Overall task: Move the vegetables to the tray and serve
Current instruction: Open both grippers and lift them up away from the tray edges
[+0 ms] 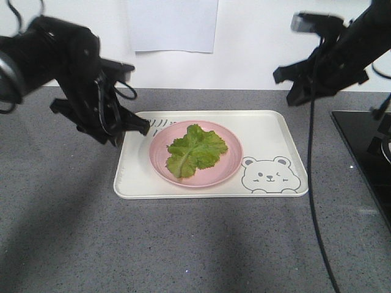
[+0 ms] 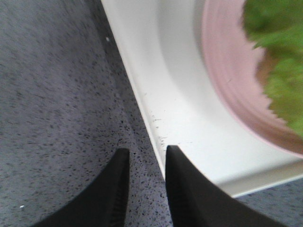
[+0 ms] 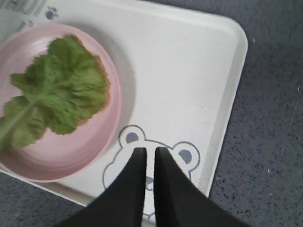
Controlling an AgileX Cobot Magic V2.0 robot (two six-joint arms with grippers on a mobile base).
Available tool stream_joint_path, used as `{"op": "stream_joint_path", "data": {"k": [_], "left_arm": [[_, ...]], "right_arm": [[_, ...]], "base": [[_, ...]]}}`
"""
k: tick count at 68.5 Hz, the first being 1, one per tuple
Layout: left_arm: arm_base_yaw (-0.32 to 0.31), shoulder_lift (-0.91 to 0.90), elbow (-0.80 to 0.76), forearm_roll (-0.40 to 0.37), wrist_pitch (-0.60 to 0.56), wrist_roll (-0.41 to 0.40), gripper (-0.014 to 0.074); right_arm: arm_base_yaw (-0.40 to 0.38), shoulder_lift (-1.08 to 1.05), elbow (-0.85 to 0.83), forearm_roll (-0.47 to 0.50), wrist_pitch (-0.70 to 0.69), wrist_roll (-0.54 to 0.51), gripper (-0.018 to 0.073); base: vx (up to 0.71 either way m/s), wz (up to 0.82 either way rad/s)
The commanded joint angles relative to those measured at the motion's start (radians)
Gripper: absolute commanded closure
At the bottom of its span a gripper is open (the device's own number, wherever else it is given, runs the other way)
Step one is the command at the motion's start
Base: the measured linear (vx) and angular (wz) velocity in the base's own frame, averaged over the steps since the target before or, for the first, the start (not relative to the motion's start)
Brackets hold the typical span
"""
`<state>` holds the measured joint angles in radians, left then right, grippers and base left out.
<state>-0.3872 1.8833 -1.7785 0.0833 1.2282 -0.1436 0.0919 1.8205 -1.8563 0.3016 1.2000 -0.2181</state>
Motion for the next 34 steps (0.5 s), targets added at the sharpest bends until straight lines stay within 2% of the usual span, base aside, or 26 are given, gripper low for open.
{"op": "stream_joint_path", "data": {"k": [1, 10, 21, 29, 34], "left_arm": [[-0.007, -0.141, -0.031, -0.010, -0.084, -0.006, 0.0397], [-0.007, -0.279, -0.028, -0.057, -0.192, -0.007, 0.0397], [-0.008, -0.459, -0.028, -0.083, -0.305, 0.005, 0.0404], [-0.008, -0.569, -0.028, -0.083, -0.338, 0.048, 0.0463], [-0.008, -0.633, -0.028, -0.083, -0.350, 0.091, 0.0516]], "right_arm": [[-0.002, -0.125, -0.033, 0.087, -0.059, -0.083, 0.0569], [-0.002, -0.232, -0.029, 0.172, -0.096, -0.173, 0.0567], [-0.002, -0.374, -0.029, 0.210, -0.115, -0.276, 0.0564], [-0.002, -0.475, -0.024, 0.207, -0.110, -0.325, 0.0564], [-0.002, -0.553, 0.042, 0.210, -0.158, -0.340, 0.0564]], "base": [[0.00, 0.00], [0.00, 0.00], [0.00, 0.00], [0.00, 0.00], [0.00, 0.00]]}}
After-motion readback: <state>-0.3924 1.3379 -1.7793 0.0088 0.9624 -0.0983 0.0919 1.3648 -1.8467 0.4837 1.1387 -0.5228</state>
